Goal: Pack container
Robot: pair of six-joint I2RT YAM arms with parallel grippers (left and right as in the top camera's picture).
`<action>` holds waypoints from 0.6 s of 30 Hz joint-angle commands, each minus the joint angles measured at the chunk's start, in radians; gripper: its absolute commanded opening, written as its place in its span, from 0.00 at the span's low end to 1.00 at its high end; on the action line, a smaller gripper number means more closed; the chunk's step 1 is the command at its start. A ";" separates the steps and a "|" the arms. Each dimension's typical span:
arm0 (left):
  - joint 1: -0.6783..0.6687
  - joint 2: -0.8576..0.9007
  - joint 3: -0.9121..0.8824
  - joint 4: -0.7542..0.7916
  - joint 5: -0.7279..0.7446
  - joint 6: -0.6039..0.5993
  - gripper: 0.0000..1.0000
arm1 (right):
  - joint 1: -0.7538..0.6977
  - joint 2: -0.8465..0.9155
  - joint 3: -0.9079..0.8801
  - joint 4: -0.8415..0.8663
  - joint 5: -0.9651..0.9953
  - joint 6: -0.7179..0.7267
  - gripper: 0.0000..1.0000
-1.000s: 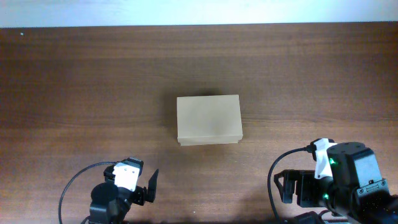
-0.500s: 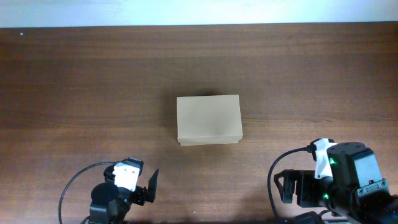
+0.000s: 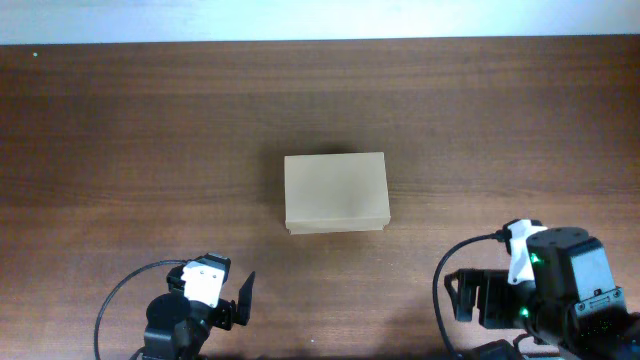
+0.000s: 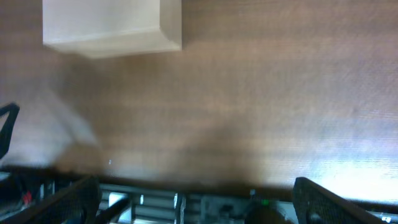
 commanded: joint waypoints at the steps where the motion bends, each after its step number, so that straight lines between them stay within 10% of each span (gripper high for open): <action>1: 0.005 -0.011 -0.012 0.000 -0.011 -0.014 1.00 | -0.002 -0.042 -0.006 0.086 0.052 -0.013 0.99; 18: 0.005 -0.011 -0.012 0.000 -0.011 -0.014 1.00 | 0.128 -0.412 -0.560 0.545 0.095 -0.167 0.99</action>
